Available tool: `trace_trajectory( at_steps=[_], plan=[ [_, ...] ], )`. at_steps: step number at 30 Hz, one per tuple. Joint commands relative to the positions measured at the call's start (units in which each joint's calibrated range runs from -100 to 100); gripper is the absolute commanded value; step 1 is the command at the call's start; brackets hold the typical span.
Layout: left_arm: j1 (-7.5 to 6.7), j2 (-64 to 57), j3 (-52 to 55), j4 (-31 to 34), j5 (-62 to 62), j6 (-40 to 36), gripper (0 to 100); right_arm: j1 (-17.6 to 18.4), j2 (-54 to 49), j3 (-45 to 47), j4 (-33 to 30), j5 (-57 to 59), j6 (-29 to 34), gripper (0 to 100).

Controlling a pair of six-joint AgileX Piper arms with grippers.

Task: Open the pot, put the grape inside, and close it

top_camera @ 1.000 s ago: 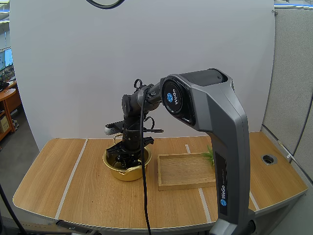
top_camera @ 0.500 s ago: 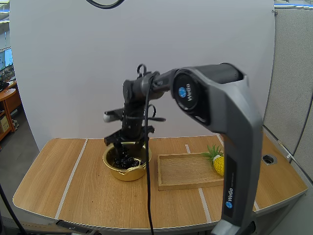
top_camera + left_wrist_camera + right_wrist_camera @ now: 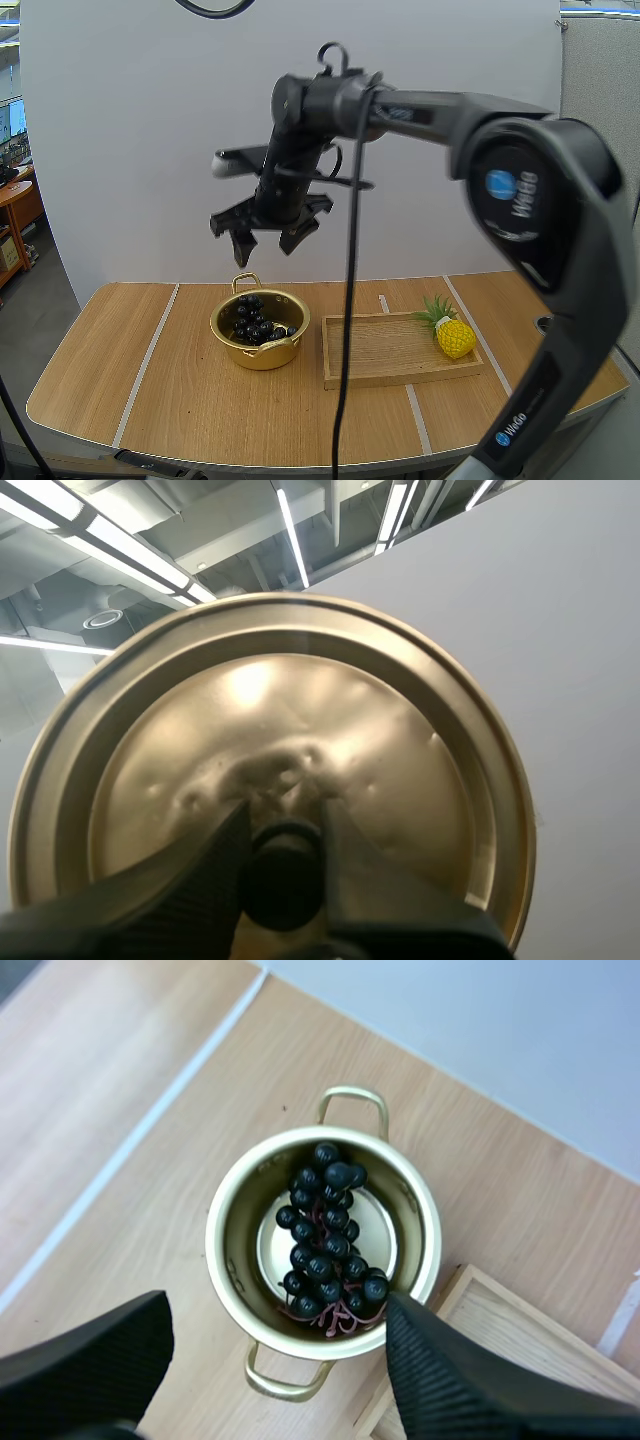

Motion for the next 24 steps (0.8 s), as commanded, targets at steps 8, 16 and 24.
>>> trace_trajectory(
  at_steps=[8,16,24],
  plan=[
    [-0.18,-0.44,-0.43,0.77,-2.46,-0.4,0,-0.08,-21.42,6.73,-1.03,1.56,0.95,100],
    [-0.18,-0.44,-0.43,0.77,-2.46,-0.4,0,-0.08,-35.62,12.14,-1.43,1.56,2.01,100],
    [-0.18,-0.44,-0.43,0.77,-2.46,-0.4,0,-0.08,-45.93,17.68,-4.17,1.56,2.13,100]
  ],
)
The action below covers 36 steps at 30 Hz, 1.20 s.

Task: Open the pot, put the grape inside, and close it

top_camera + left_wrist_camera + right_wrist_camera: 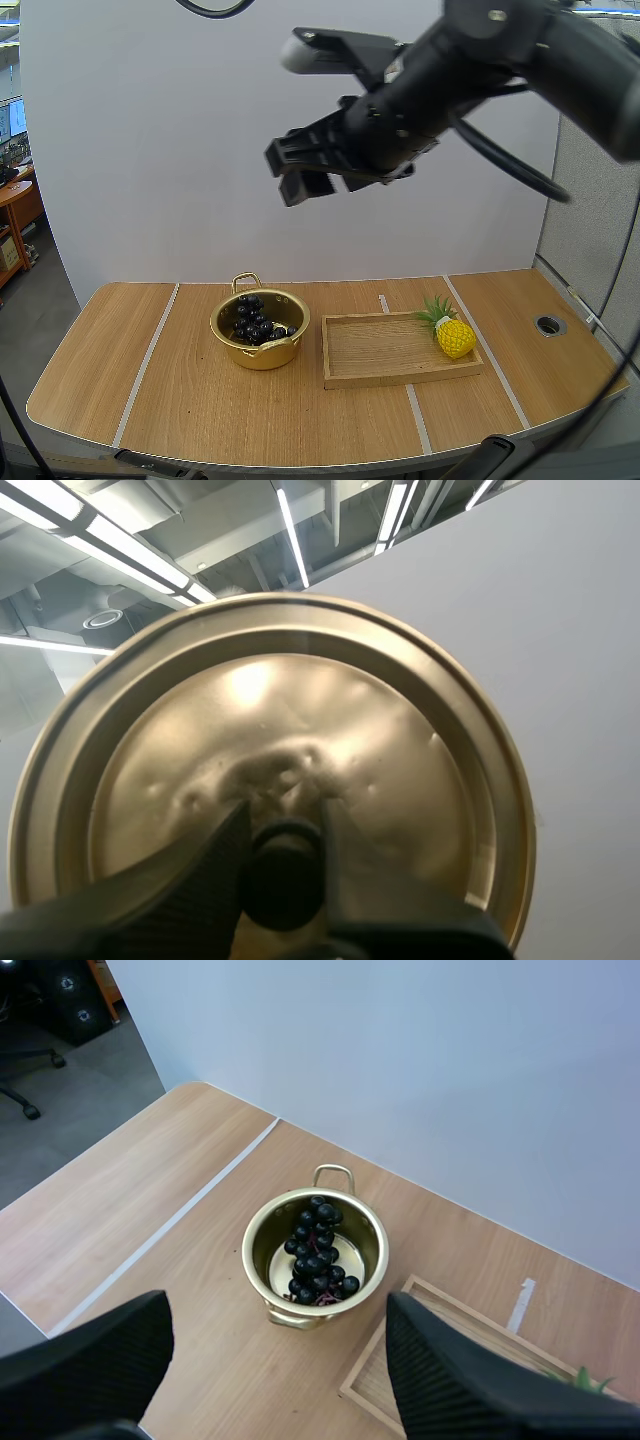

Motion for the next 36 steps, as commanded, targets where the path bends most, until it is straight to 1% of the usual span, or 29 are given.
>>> trace_trajectory(
  at_steps=[1,11,13,14,15,16,17,30,36],
  plan=[
    [-0.18,-0.44,-0.43,0.77,-2.46,-0.4,0,-0.08,-7.34,4.76,-2.03,0.0,0.51,100],
    [-0.18,-0.44,-0.43,0.77,-2.46,-0.4,0,-0.08,-16.52,15.26,-4.98,0.0,1.6,100],
    [-0.18,-0.44,-0.43,0.77,-2.46,-0.4,0,-0.08,-17.55,16.81,-4.67,0.0,1.6,81],
    [-0.18,-0.44,-0.43,0.77,-2.46,-0.4,0,-0.08,-17.91,17.34,-4.67,0.0,1.6,59],
    [-0.18,-0.44,-0.43,0.77,-2.46,-0.4,0,-0.08,-18.36,18.15,-4.67,0.0,1.93,34],
    [-0.18,-0.44,-0.43,0.77,-2.46,-0.4,0,-0.08,-18.51,18.59,-4.67,0.0,2.25,20],
    [-0.18,-0.44,-0.43,0.77,-2.46,-0.4,0,-0.08,-18.8,19.0,-4.67,0.0,2.75,0],
    [-0.18,-0.44,-0.43,0.77,-2.46,-0.4,0,-0.08,-24.94,19.54,-4.98,0.0,3.9,0],
    [-0.18,-0.44,-0.43,0.77,-2.46,-0.4,0,-1.49,-25.68,20.78,-4.98,0.0,3.9,0]
  ],
)
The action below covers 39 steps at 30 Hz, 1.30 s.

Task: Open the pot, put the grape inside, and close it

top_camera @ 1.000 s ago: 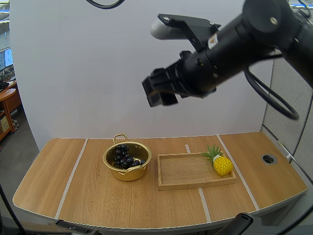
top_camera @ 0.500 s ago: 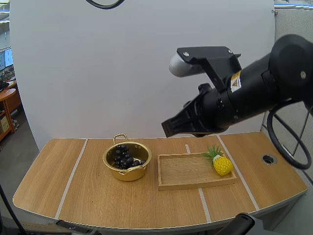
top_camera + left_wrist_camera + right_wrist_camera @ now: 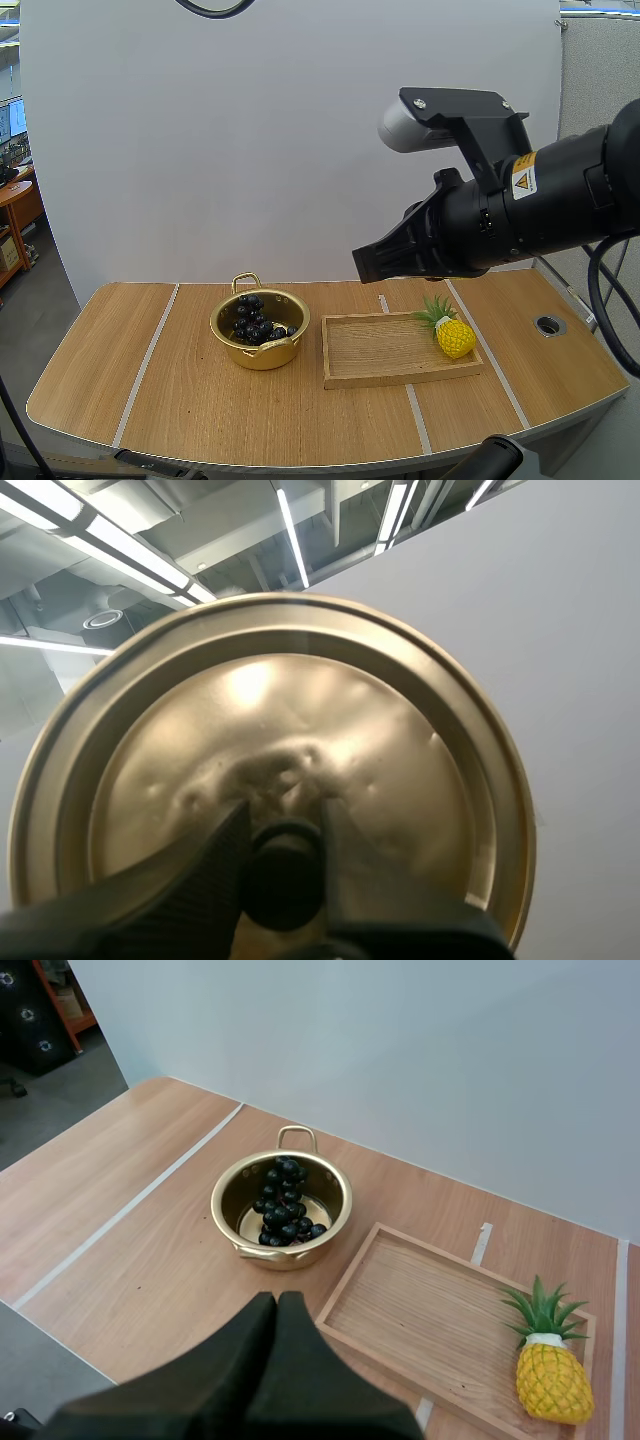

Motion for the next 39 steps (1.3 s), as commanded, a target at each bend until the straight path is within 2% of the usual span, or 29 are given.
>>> trace_trajectory(
  at_steps=[1,10,24,30,39],
  plan=[
    [-0.18,-0.44,-0.43,0.77,-2.46,-0.4,0,-1.14,-0.79,2.27,-0.35,0.0,0.45,0],
    [-0.18,-0.44,-0.43,0.77,-2.46,-0.4,0,-2.89,-0.79,11.7,0.43,0.0,0.49,0],
    [-0.18,-0.31,-0.43,-0.01,-0.93,-0.4,0,-4.04,-0.79,12.05,1.0,0.0,0.49,0],
    [-0.18,0.34,-0.43,-0.01,10.19,-0.17,0,-4.04,-0.79,12.05,1.0,0.0,0.49,0],
    [-0.18,6.29,-0.43,-1.07,27.37,5.29,0,-4.04,-0.79,12.05,1.0,0.0,0.49,0]
  ],
)
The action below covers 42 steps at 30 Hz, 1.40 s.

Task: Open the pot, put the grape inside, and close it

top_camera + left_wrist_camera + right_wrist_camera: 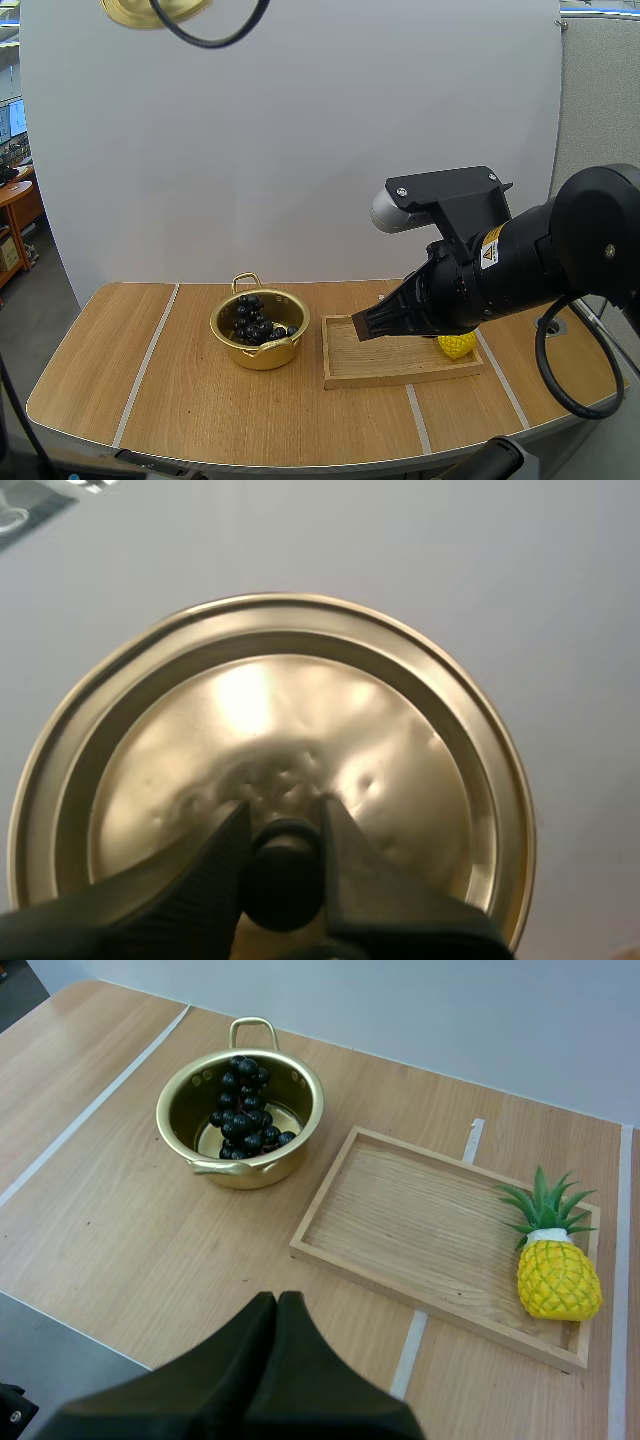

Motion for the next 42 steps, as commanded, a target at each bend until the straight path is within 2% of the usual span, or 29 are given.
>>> trace_trajectory(
  at_steps=[1,7,13,19,28,42],
  plan=[
    [-0.18,5.38,-0.1,-1.58,10.38,3.37,0,-0.16,-0.66,0.19,0.45,0.0,0.22,0],
    [-0.18,9.34,-0.1,-7.3,10.38,8.15,0,-0.16,-0.66,0.19,0.45,0.0,0.22,0],
    [-0.18,11.5,2.5,-9.79,10.38,10.26,0,-0.16,-0.66,0.19,0.45,0.0,0.22,0],
    [-0.18,12.0,11.57,-10.7,10.38,11.3,0,-0.16,-0.66,0.19,0.46,0.0,0.13,0],
    [-0.18,12.0,29.16,-17.05,10.38,14.57,0,-0.16,-0.66,0.19,0.08,0.0,0.13,0],
    [-0.18,14.6,47.26,-17.08,10.38,17.18,0,-0.16,-0.66,0.19,-0.14,0.0,0.13,0]
  ],
)
